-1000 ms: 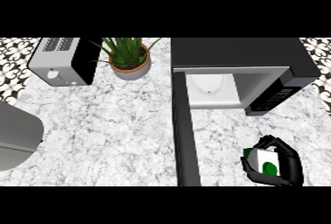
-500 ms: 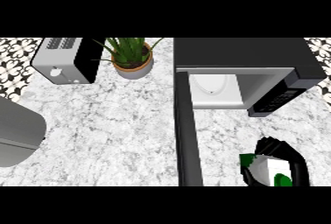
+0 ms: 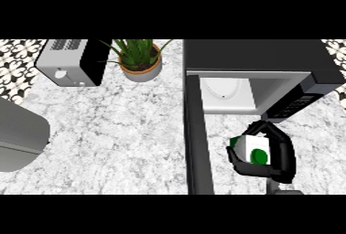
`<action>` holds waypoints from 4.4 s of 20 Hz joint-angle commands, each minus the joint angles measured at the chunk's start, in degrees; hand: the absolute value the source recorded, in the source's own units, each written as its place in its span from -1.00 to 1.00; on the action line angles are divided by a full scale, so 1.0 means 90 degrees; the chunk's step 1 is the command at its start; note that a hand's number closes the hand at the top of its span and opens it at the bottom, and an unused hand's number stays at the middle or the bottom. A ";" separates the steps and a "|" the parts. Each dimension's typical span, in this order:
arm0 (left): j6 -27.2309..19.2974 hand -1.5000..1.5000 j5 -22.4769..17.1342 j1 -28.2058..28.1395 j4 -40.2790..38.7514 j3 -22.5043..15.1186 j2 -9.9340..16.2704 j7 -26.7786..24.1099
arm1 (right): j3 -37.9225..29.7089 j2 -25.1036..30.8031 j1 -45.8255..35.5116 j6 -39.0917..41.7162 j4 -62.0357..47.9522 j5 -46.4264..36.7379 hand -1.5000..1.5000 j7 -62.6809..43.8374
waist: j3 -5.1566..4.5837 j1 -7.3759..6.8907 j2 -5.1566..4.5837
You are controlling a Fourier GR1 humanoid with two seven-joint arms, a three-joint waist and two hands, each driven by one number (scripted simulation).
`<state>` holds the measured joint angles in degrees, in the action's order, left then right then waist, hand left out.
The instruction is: Pick up the milk, place it into the microwave and close the microwave
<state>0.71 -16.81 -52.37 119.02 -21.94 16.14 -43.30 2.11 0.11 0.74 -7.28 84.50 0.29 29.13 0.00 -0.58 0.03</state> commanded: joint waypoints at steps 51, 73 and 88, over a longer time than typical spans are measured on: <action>0.0805 -1.00 -0.0603 0.0666 -0.0657 0.0644 0.0570 0.0043 | -0.2029 0.1329 -0.5961 -0.4442 -0.8094 -0.0800 1.00 0.2417 | 0.0031 -0.0748 -0.0346; 0.0722 -1.00 -0.0463 0.1134 -0.1014 0.0645 0.0479 0.0187 | -0.0830 0.1275 -0.6271 -0.5095 -0.9160 -0.2425 -1.00 0.0625 | 0.0048 -0.0987 -0.0422; 0.0646 -1.00 -0.0331 0.1233 -0.1091 0.0604 0.0318 0.0052 | -0.1378 0.0758 -0.6250 -0.3553 -0.8734 -0.1852 -1.00 0.1177 | 0.0058 -0.0734 -0.0347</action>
<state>6.95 -20.06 -41.40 109.57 -16.11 19.82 -42.50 -7.42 7.99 -56.05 -44.26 3.26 -19.42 37.05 0.42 -8.28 -3.45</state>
